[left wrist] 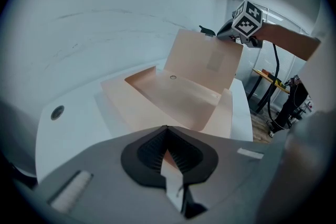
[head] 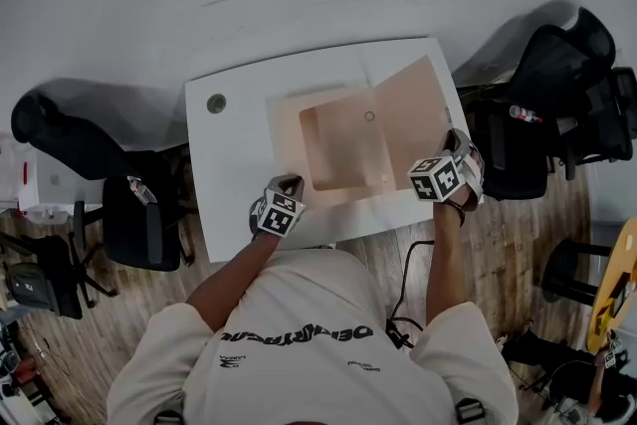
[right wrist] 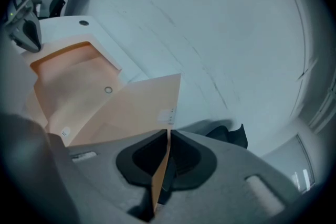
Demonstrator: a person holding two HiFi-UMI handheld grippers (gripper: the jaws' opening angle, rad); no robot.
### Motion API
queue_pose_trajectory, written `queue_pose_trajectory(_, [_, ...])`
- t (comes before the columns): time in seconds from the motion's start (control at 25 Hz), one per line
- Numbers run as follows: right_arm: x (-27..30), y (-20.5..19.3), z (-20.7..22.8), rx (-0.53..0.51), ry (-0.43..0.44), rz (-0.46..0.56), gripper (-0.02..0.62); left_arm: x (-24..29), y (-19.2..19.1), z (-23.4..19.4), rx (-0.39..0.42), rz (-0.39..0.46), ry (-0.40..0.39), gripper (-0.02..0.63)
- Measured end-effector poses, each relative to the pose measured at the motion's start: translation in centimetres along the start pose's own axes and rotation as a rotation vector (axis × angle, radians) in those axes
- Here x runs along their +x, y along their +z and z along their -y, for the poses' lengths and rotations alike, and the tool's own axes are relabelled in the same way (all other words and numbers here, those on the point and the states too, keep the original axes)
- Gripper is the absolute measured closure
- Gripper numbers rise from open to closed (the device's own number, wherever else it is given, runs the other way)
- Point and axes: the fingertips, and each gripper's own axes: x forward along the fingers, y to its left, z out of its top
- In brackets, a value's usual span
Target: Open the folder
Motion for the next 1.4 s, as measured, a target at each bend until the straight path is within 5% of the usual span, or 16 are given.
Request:
queue_pose_trajectory(0.6, [3.6, -3.0, -0.3, -0.19, -0.06, -0.096, 0.591, 0.0, -0.1, -0.2, 0.001, 0.006, 0.013, 0.606])
queue_pose_trajectory(0.88, [5.0, -4.6, -5.3, -0.237, 0.053, -0.106, 0.603, 0.0, -0.1, 0.0, 0.002, 0.005, 0.014, 0.606])
queue_pose_trajectory(1.08, [4.6, -4.2, -5.6, -0.15, 0.078, -0.092, 0.603, 0.1, -0.1, -0.1, 0.005, 0.006, 0.016, 0.606])
queue_pose_trajectory(1.4, [2.6, -2.3, -4.7, 0.14, 0.117, 0.012, 0.6, -0.2, 0.1, -0.3, -0.075, 0.036, -0.007, 0.606])
